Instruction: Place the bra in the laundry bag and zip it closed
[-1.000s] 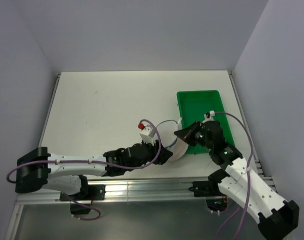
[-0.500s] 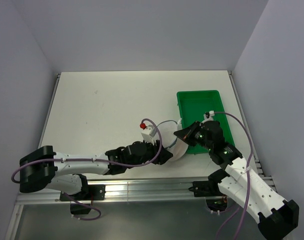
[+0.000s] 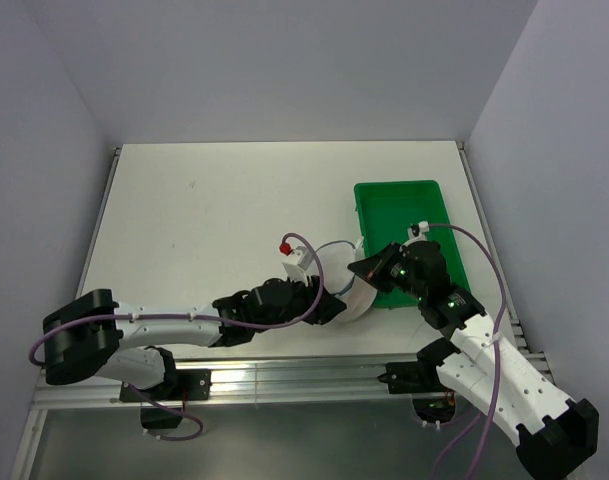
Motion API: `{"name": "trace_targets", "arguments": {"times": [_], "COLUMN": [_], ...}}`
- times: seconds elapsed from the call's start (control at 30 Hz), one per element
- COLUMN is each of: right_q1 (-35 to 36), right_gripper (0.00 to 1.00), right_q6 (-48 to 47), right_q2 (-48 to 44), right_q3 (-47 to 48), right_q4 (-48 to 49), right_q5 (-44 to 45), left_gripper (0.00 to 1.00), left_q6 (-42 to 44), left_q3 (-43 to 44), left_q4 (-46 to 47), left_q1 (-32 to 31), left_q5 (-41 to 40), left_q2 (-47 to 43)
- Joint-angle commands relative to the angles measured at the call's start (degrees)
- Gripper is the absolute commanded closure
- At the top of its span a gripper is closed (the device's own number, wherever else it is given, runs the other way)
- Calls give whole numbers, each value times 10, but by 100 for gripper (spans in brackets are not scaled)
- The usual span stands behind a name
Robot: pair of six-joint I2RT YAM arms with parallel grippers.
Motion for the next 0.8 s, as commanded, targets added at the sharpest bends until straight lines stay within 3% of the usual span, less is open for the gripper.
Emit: {"name": "trace_targets", "arguments": {"times": [0.0, 0.13, 0.63, 0.77], "right_q1": [4, 4, 4, 4], "right_gripper": [100, 100, 100, 100], "right_q6": [-3, -2, -15, -24], "right_q2": [-1, 0, 7, 10], "right_q3": [27, 23, 25, 28], "right_q4": [0, 5, -2, -10], "right_q5": [-7, -9, -2, 7], "left_gripper": [57, 61, 98, 100], "left_q6": [4, 2, 4, 6], "left_q3": [6, 7, 3, 2], "left_q4": [46, 50, 30, 6], "left_q1": [7, 9, 17, 17], "left_q5": [16, 23, 22, 17], "left_q2": [7, 12, -14, -29]}}
